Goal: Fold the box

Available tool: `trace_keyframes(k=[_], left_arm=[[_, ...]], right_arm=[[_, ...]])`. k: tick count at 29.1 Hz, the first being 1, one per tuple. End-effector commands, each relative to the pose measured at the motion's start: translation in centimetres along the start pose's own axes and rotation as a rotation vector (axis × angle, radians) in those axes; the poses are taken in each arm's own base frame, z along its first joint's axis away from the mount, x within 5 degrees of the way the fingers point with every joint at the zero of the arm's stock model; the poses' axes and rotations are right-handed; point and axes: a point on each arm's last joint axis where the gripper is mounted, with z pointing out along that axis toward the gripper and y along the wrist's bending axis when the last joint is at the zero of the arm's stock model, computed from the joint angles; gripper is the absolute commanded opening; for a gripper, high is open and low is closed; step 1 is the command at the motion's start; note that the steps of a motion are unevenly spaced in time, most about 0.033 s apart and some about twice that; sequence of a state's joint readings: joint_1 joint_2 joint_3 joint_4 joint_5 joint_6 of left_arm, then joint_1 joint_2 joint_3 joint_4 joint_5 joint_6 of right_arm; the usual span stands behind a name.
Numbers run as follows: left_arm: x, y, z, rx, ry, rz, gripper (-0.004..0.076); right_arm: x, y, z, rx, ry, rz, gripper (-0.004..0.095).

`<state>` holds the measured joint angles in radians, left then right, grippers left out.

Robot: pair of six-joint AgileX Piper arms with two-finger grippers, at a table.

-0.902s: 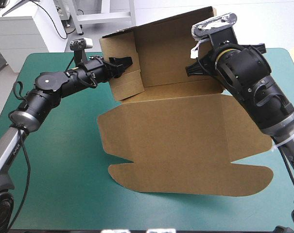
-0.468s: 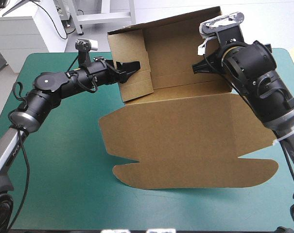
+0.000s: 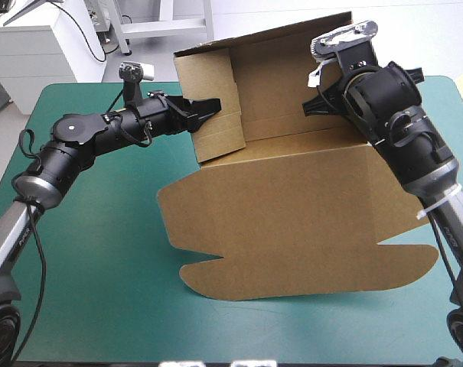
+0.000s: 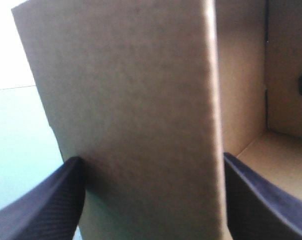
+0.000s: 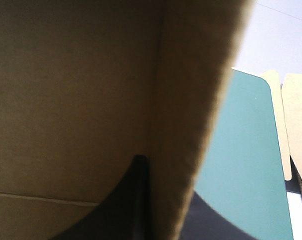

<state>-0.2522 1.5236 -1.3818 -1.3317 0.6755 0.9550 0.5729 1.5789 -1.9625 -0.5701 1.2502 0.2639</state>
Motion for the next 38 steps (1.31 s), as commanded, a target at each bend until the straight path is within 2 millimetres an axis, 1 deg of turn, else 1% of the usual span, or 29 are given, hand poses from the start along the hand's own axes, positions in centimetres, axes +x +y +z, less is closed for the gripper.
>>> trace_keyframes(k=[1,5,7,13,16,19,23,28,32,38], left_arm=[[-1.9,-4.3,-1.6,0.2,-0.064,-0.029,0.0491],[-2.0,-4.4,-1.7,0.215,-0.072,-0.043,0.0491],[-2.0,-4.3,-1.6,0.208,-0.075,-0.008,0.0491],[-1.7,-3.6,-1.6,0.117,-0.042,0.025,0.0491],[-1.7,-3.4,-1.8,0.068,-0.034,0.005,0.0491],[-2.0,-3.4,-2.3,0.023,-0.052,0.001,0.0491],[-2.1,-3.3,-2.4,-0.003,-0.059,-0.003,0.0491],[-1.9,-3.2,-2.0,-0.038,-0.051,0.013,0.046],[-2.0,-3.1,-1.8,-0.08,-0.068,0.03,0.0443],[-2.3,-2.8,-1.9,-0.111,-0.103,0.03,0.0442]], right_arm=[[-0.5,0.4,-1.2,-0.077,-0.04,0.007,-0.0016],[-0.6,0.3,-1.2,-0.064,-0.05,0.014,-0.0015],[-0.6,0.2,-1.2,-0.057,-0.052,0.012,-0.0015],[-0.6,0.1,-1.2,-0.043,-0.055,0.02,-0.0015],[-0.6,0.1,-1.2,-0.044,-0.057,0.033,-0.0016],[-0.7,0.2,-1.0,-0.045,-0.057,0.038,-0.0015],[-0.7,0.4,-0.9,-0.047,-0.058,0.057,-0.0015],[-1.0,0.6,-0.9,-0.071,-0.092,0.077,-0.0015],[-1.2,1.1,-1.3,-0.071,-0.115,0.067,-0.0015],[-1.8,2.2,-2.4,-0.015,-0.204,0.037,-0.0015]])
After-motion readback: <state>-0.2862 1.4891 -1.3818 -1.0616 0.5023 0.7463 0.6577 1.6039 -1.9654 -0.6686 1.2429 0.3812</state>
